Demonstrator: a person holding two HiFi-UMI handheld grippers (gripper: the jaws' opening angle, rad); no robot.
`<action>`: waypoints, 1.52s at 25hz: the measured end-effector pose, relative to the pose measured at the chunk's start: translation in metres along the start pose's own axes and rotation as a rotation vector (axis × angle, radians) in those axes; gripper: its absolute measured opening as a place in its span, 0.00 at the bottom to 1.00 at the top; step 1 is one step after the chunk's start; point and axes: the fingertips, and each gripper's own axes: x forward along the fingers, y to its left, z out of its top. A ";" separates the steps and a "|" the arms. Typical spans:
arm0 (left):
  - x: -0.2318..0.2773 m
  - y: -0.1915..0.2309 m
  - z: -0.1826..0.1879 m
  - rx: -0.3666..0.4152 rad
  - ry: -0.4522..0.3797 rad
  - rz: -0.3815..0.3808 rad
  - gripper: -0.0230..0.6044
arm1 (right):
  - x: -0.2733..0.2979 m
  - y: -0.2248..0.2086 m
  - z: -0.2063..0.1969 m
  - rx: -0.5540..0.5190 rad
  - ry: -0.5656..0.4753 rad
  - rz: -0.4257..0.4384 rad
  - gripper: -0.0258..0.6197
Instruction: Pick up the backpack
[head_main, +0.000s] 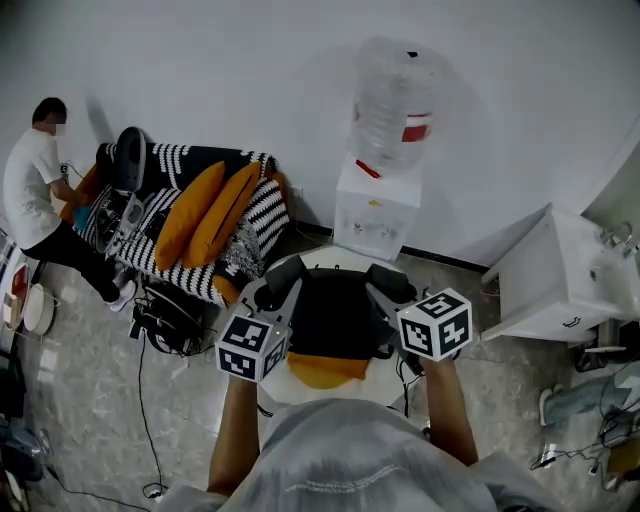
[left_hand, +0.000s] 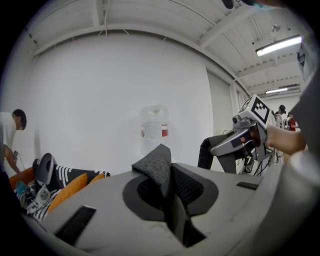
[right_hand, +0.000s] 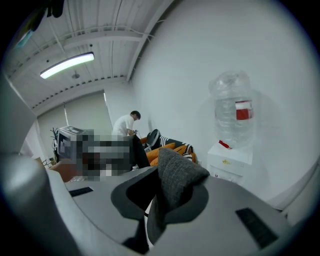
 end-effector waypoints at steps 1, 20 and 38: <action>-0.001 0.000 0.004 0.009 -0.007 0.002 0.11 | -0.001 0.001 0.004 -0.002 -0.010 0.000 0.09; -0.028 0.000 0.079 0.038 -0.124 0.031 0.11 | -0.042 0.035 0.072 -0.109 -0.159 0.064 0.09; -0.044 -0.006 0.113 0.109 -0.191 0.036 0.11 | -0.057 0.055 0.102 -0.169 -0.231 0.112 0.09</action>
